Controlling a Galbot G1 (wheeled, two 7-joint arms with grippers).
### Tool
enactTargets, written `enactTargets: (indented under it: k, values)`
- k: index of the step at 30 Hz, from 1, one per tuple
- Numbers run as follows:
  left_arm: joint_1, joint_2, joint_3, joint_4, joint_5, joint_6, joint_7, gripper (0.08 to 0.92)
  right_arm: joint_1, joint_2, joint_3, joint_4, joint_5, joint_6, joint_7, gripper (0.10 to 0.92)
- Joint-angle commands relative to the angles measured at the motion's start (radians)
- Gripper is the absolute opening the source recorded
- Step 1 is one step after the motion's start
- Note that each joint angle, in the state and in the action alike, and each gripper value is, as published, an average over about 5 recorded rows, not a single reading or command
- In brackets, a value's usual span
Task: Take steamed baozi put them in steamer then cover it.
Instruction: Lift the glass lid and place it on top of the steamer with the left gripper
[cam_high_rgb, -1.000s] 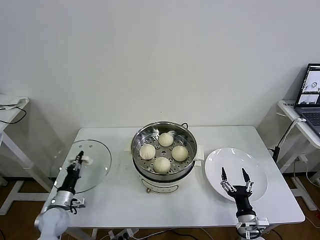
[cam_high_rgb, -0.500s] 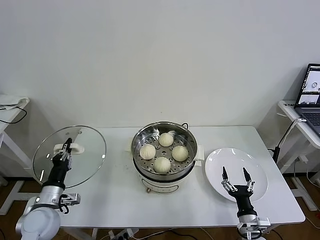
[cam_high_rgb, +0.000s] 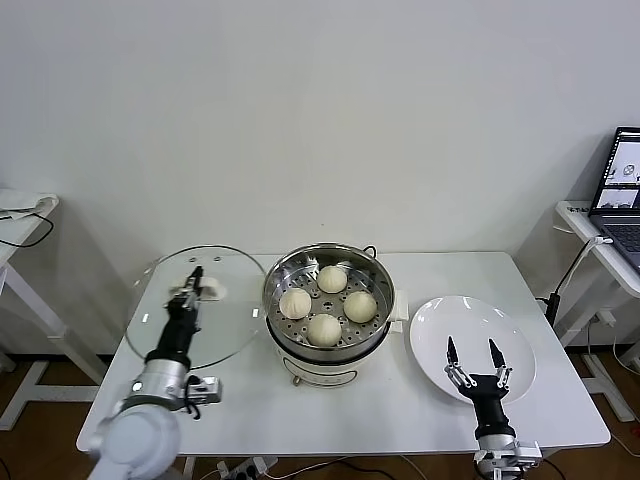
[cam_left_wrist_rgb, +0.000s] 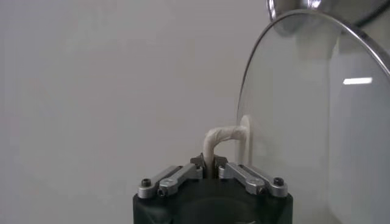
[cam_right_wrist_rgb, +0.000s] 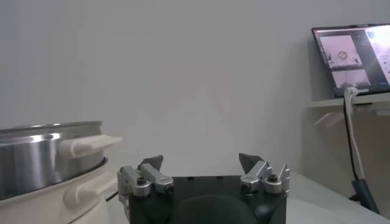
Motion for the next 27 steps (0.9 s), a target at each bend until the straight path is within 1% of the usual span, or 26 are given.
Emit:
enactTargets:
  k: [1, 6, 13, 21, 27]
  values:
    - [-0.216, 0.006, 0.313, 0.035, 0.064, 0.169, 0.066, 0.188, -0.002, 0.011, 0.002, -0.008, -0.016, 0.005, 0.002, 0.823]
    - [-0.266, -0.037, 0.377, 0.071, 0.098, 0.226, 0.095, 0.188, 0.0, 0.015, 0.002, -0.012, -0.022, 0.004, 0.003, 0.823]
    - [-0.333, -0.108, 0.446, 0.119, 0.124, 0.272, 0.119, 0.188, 0.003, 0.02, -0.001, -0.018, -0.029, 0.003, 0.004, 0.823]
    - [-0.384, -0.207, 0.501, 0.188, 0.158, 0.276, 0.121, 0.188, 0.009, 0.02, 0.004, -0.032, -0.031, 0.004, 0.003, 0.823]
    - [-0.411, -0.257, 0.53, 0.232, 0.171, 0.275, 0.123, 0.188, 0.013, 0.024, 0.008, -0.043, -0.036, 0.005, 0.003, 0.823]
